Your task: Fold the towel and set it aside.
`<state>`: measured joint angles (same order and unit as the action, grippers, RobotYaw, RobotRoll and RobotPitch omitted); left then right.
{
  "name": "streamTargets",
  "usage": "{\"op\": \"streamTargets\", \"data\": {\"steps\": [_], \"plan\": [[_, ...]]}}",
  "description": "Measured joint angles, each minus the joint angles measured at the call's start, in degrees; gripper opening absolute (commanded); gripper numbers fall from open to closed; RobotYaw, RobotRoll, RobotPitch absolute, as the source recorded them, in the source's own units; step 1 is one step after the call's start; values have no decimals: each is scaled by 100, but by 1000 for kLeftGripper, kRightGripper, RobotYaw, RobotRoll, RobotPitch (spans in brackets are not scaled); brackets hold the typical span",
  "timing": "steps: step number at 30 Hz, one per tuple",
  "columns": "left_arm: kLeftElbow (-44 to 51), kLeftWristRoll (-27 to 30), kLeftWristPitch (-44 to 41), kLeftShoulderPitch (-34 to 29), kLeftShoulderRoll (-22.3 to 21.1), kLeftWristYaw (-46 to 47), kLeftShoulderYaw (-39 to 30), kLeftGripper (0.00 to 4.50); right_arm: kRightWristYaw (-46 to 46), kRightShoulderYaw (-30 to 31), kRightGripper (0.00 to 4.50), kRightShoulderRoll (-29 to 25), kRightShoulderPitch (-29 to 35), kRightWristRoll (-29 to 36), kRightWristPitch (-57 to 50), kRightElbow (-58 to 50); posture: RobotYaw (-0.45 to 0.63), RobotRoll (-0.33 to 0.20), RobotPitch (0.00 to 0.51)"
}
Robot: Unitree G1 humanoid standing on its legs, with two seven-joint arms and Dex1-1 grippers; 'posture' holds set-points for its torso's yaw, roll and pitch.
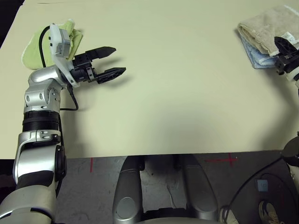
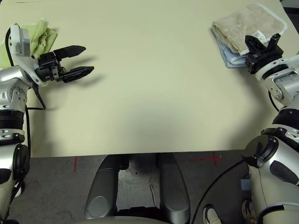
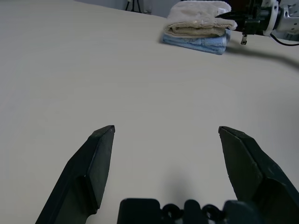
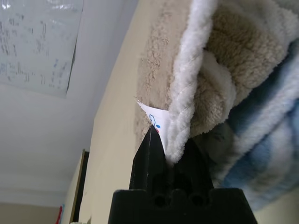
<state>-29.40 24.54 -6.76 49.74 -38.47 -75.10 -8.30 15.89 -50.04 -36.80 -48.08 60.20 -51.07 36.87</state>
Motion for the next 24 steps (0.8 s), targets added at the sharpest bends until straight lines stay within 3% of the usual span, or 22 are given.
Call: {"op": "streamTargets", "data": {"steps": [7, 13, 19, 24], "plan": [[98, 0, -94, 0, 3, 8, 32, 4500, 1, -214, 10, -99, 375, 294, -96, -302, -121, 0, 391], [142, 0, -166, 1, 15, 14, 46, 4500, 328, 0, 10, -492, 63, 116, 60, 451, -120, 0, 390], [193, 3, -239, 0, 29, 53, 46, 4500, 776, 247, 2088, -860, -458, -253, 147, 1691, -114, 0, 390], [265, 10, -308, -10, 29, 61, 44, 4500, 869, 432, 4002, -842, -520, -263, -648, 1746, -115, 0, 387]]}}
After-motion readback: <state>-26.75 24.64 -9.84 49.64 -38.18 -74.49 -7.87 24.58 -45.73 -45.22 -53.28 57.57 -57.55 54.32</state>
